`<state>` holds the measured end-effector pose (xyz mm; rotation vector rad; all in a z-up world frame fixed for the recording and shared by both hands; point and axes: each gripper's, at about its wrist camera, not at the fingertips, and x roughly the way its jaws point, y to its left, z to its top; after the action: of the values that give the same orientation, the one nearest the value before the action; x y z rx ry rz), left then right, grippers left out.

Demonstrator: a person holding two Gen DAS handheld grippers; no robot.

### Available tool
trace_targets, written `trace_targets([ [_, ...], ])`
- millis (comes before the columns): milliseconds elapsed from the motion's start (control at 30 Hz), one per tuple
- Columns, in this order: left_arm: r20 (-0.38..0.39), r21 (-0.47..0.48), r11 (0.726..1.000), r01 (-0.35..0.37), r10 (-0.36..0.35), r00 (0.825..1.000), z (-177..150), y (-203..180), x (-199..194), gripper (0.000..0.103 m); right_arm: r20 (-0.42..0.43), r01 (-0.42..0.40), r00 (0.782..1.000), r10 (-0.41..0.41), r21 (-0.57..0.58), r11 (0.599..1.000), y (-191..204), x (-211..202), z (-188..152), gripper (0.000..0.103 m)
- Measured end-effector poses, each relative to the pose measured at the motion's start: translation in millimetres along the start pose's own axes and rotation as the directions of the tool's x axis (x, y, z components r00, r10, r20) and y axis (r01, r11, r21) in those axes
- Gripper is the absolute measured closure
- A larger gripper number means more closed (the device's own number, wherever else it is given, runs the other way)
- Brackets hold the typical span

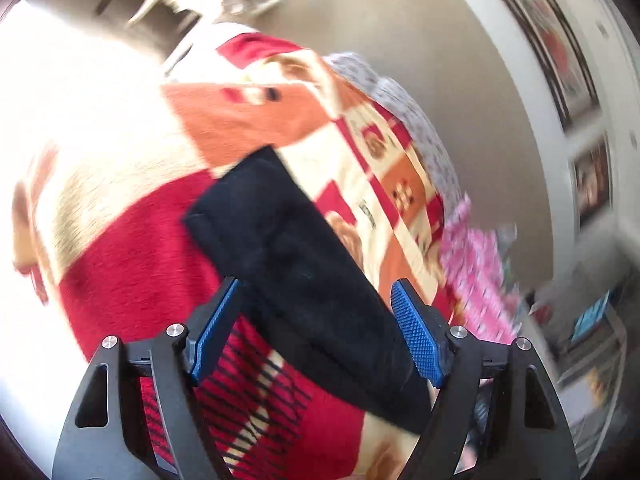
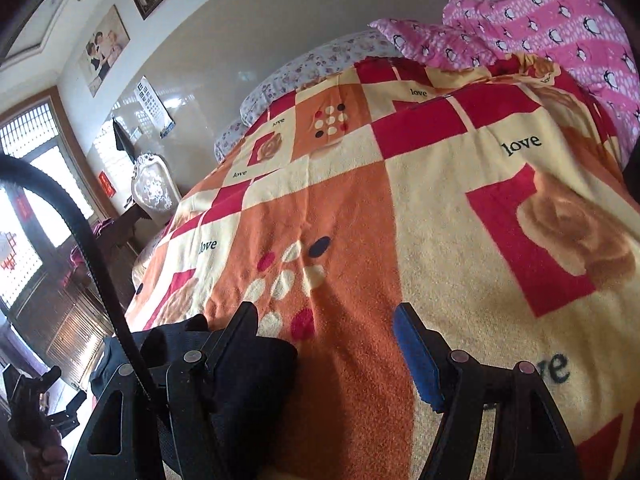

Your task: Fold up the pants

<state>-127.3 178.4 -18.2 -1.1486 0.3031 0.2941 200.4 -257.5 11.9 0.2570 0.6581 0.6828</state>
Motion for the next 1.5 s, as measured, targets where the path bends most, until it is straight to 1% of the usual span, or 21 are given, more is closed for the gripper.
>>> trace_targets([
  [33,-0.011,-0.056,0.998,0.016,-0.016,1.0,2.4,7.4,3.1,0.027,-0.003,0.001,1.0,-0.001,-0.003,1.0,0.5,0.5,-0.1,0.035],
  [133,-0.05,-0.167,0.985,0.033,-0.042,0.998,7.6,22.3,18.1,0.026,-0.007,0.002,1.0,-0.002,-0.004,1.0,0.1,1.6,-0.6,0.035],
  [233,-0.036,-0.227,0.972,0.059,-0.069,0.997,15.7,31.9,22.4,0.026,-0.008,0.004,1.0,-0.004,-0.003,1.0,-0.8,1.8,-0.9,0.035],
  [300,-0.023,-0.234,0.971,0.055,-0.062,0.998,21.4,33.6,20.9,0.026,-0.012,0.004,1.0,-0.005,-0.003,1.0,-1.4,1.9,-1.1,0.035],
  [367,-0.01,-0.25,0.966,0.068,-0.072,0.997,25.1,37.2,20.5,0.026,-0.011,0.004,1.0,-0.004,-0.003,1.0,-1.4,1.8,-0.6,0.035],
  [433,0.017,-0.258,0.964,0.068,-0.066,0.998,28.3,39.8,16.8,0.026,-0.014,0.003,1.0,-0.003,-0.003,1.0,-1.5,2.2,-1.0,0.035],
  [533,0.053,-0.28,0.956,0.082,-0.07,0.996,28.2,44.6,14.5,0.026,-0.016,0.004,1.0,-0.004,-0.004,1.0,-1.8,2.5,-1.9,0.035],
  [567,0.058,-0.272,0.959,0.08,-0.067,0.996,25.9,42.2,14.5,0.026,-0.016,0.004,1.0,-0.004,-0.003,1.0,-1.6,2.6,-1.7,0.035],
  [633,0.044,-0.237,0.967,0.09,-0.082,0.996,22.9,37.3,15.9,0.026,-0.016,0.003,1.0,-0.003,-0.004,1.0,-1.8,2.4,-1.6,0.035],
  [667,0.032,-0.233,0.967,0.104,-0.099,0.995,21.2,36.4,17.0,0.026,-0.016,0.004,1.0,-0.004,-0.004,1.0,-1.6,2.5,-1.3,0.035],
  [767,0.048,-0.214,0.964,0.159,-0.153,0.987,20.3,34.6,16.5,0.026,-0.019,0.003,1.0,-0.003,-0.004,1.0,-1.6,3.2,-1.6,0.035],
  [867,0.061,-0.21,0.963,0.166,-0.156,0.986,19.7,34.8,15.0,0.029,-0.028,0.004,1.0,-0.004,-0.005,1.0,-1.7,4.9,-3.6,0.035],
  [967,0.063,-0.162,0.977,0.141,-0.132,0.989,18.1,27.1,14.5,0.029,-0.03,0.005,1.0,-0.005,-0.004,1.0,-1.8,5.0,-4.2,0.035],
  [1033,0.061,-0.13,0.986,0.108,-0.101,0.993,16.3,23.9,16.8,0.03,-0.031,0.007,1.0,-0.007,-0.001,1.0,-1.8,5.5,-4.5,0.035],
  [1100,0.04,-0.124,0.99,0.072,-0.068,0.997,13.9,27.8,24.3,0.031,-0.032,0.007,0.999,-0.007,0.0,1.0,-1.8,5.4,-4.7,0.035],
  [1133,0.051,-0.107,0.993,0.058,-0.052,0.997,12.1,26.5,24.9,0.032,-0.032,0.007,0.999,-0.007,-0.001,1.0,-1.9,5.3,-4.8,0.035],
  [1167,0.046,-0.089,0.995,0.045,-0.041,0.998,10.7,23.8,25.8,0.032,-0.031,0.007,0.999,-0.008,-0.001,1.0,-1.9,5.3,-4.4,0.035],
  [1300,0.033,-0.052,0.999,0.003,-0.001,0.999,9.9,17.3,30.6,0.032,-0.032,0.008,0.999,-0.008,0.0,1.0,-2.2,4.8,-5.1,0.035],
  [1400,0.033,0.007,0.999,-0.037,0.037,0.999,9.5,11.7,33.9,0.032,-0.032,0.006,0.999,-0.006,0.0,1.0,-2.6,4.5,-4.8,0.035],
  [1467,0.053,0.04,0.996,-0.084,0.081,0.995,6.9,10.1,35.2,0.045,-0.032,0.006,0.999,-0.006,0.0,1.0,-2.3,4.8,-3.7,0.035],
  [1500,0.057,0.045,0.993,-0.105,0.103,0.993,5.6,11.8,36.8,0.06,-0.034,0.006,0.999,-0.006,0.002,1.0,-2.7,5.2,-4.0,0.035],
])
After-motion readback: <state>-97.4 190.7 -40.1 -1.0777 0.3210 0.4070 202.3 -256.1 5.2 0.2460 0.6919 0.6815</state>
